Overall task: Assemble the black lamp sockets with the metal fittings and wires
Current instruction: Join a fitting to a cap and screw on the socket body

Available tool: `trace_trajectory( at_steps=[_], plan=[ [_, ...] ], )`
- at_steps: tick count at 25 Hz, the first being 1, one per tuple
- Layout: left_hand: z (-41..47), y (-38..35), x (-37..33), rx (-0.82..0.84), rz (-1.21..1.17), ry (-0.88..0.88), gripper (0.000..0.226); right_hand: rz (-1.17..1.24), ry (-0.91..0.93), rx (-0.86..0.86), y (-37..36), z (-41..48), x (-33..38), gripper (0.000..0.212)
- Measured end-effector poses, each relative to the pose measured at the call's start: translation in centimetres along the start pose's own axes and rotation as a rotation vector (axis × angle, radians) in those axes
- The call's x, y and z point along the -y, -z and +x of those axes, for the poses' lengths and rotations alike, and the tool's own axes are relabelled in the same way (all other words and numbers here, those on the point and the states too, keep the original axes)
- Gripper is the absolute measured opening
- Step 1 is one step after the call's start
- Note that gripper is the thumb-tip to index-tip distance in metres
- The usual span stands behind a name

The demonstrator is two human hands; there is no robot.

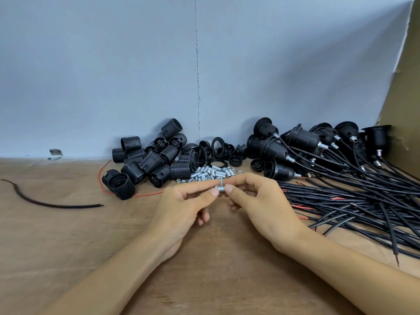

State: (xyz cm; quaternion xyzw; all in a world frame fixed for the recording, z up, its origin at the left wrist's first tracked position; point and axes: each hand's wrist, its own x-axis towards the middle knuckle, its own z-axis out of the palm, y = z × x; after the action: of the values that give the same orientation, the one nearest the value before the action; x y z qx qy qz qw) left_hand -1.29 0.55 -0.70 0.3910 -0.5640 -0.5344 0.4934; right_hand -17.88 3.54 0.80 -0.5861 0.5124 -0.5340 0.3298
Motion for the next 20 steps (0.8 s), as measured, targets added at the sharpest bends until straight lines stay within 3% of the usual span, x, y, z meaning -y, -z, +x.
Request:
trace_trajectory(
  at_steps=[9, 20],
  plan=[
    [-0.22, -0.12, 0.14, -0.045, 0.009, -0.031, 0.015, 0.030, 0.000, 0.031, 0.09, 0.00, 0.11, 0.006],
    [-0.07, 0.11, -0.40, 0.026, -0.081, 0.045, 0.020, -0.347, 0.332, -0.038, 0.34, -0.69, 0.41, 0.012]
  ],
)
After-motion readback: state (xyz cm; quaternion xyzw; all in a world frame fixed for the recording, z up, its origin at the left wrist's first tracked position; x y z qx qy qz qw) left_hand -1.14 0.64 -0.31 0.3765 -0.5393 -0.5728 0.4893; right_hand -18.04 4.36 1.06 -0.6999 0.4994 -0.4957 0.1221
